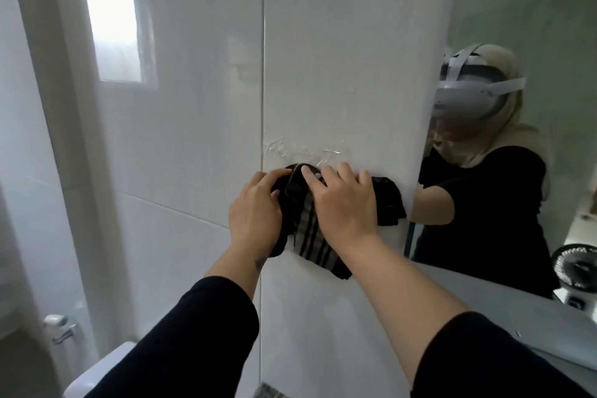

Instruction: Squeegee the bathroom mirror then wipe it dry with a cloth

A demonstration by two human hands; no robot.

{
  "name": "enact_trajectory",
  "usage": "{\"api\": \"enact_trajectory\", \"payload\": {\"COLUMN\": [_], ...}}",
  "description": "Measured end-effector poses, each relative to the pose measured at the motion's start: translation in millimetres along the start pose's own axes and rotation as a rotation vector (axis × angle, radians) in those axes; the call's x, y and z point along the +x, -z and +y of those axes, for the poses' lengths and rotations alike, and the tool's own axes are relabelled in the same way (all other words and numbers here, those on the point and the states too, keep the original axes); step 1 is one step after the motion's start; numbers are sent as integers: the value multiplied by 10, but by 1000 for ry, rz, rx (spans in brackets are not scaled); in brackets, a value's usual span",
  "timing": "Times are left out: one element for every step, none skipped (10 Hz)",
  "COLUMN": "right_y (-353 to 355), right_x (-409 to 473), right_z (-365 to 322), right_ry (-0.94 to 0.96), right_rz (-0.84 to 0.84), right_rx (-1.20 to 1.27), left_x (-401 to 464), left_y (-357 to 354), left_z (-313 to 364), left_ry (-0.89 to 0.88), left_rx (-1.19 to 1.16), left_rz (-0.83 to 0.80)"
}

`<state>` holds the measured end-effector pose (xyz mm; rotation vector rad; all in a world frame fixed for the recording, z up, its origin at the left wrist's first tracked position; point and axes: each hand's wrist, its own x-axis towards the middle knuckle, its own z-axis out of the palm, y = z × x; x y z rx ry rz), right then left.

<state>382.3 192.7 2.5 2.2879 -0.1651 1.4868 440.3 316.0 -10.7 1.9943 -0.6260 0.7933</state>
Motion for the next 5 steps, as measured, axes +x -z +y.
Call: {"api": "enact_trajectory", "payload": {"right_y": [-5, 90, 221, 536, 1049], "right_x": [-105, -186, -410, -789, -1415], "right_z": [-111, -210, -296, -304, -310], "right_ry": [-110, -287, -407, -521, -517], "right_rz": [-87, -316, -462, -406, -483], "right_rx": [66, 317, 453, 447, 506], "left_x": [-59, -153, -302, -614, -1262], "left_y": [-35, -77, -27, 51, 274], "left_z": [-29, -58, 9, 67, 141], "left_ry": [53, 114, 177, 203, 145], "left_rx": [-69, -176, -235, 3, -53], "left_rz": [-60, -149, -276, -278, -282]}}
